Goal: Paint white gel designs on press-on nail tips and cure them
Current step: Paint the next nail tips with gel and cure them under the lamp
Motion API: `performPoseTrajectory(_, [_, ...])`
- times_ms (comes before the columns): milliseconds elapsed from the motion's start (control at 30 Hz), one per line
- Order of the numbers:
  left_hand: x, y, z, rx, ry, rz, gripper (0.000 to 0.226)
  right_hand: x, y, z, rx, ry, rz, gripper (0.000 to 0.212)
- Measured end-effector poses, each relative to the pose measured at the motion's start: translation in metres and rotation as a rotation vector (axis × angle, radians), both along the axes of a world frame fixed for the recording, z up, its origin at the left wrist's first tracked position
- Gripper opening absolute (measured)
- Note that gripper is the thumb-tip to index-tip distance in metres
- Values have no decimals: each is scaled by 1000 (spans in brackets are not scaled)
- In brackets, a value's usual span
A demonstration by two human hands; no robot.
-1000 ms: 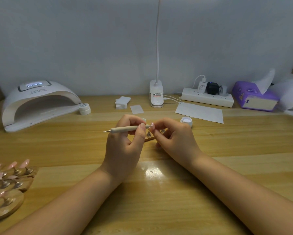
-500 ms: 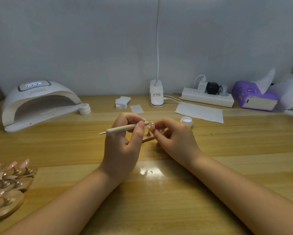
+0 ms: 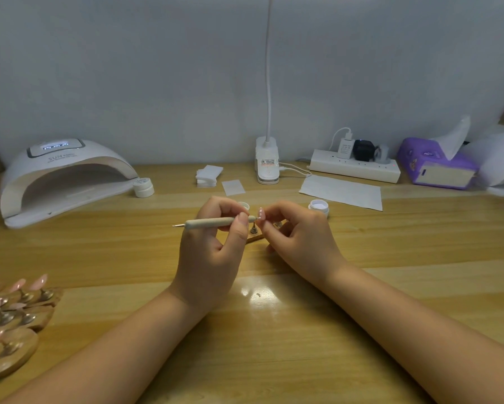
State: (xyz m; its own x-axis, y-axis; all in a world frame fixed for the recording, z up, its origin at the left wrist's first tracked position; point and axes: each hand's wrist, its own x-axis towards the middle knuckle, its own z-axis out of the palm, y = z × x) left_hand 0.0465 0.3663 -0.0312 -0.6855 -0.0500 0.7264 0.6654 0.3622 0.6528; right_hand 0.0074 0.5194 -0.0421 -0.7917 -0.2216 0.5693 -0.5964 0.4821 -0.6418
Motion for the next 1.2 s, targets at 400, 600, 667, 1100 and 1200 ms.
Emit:
performPoseTrajectory(400, [0, 0, 0, -8, -14, 23, 17, 1, -1, 0, -16, 4, -9, 6])
performPoseTrajectory(600, [0, 0, 0, -11, -29, 30, 14, 0, 0, 0, 3, 5, -4, 8])
performPoseTrajectory(667, [0, 0, 0, -7, -33, 33, 13, 0, -1, 0, 7, 9, -4, 8])
performPoseTrajectory(1100, [-1, -1, -1, 19, -22, 32, 14, 0, 0, 0, 1, 10, -2, 5])
performPoseTrajectory(1200, [-2, -2, 0, 86, -22, 17, 10, 0, 0, -1, -27, -5, -14, 6])
